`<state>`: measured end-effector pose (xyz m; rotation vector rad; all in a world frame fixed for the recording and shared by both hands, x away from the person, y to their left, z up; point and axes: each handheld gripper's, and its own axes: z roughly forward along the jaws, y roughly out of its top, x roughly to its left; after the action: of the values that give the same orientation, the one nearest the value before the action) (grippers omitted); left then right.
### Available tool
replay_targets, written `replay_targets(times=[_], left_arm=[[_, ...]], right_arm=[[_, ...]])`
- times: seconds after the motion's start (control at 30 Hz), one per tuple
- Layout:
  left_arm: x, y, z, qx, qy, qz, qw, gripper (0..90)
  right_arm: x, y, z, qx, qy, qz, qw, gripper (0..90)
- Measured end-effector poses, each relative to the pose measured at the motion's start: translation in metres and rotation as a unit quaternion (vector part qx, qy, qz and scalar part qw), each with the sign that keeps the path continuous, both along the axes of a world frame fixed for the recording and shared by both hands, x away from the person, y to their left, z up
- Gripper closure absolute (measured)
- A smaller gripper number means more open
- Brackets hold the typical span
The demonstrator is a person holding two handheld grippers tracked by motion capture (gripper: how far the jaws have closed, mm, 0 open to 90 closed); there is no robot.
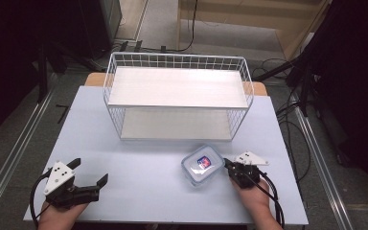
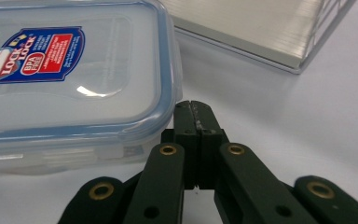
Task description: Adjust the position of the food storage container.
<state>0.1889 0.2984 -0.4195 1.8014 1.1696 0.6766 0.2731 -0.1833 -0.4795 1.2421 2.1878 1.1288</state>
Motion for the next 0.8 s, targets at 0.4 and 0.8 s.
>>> replay_targets(times=[0.4, 0.8], left_arm=[[0.007, -0.012, 0.001, -0.004, 0.004, -0.024, 0.9997, 0.0], [0.018, -0.041, -0.004, -0.029, 0.037, -0.057, 0.9973, 0.7]], right_arm=[[-0.042, 0.058, 0.004, -0.014, 0.008, 0.109, 0.9939, 90.0], [-0.042, 0.04, 0.017, 0.04, 0.007, 0.061, 0.9973, 90.0]])
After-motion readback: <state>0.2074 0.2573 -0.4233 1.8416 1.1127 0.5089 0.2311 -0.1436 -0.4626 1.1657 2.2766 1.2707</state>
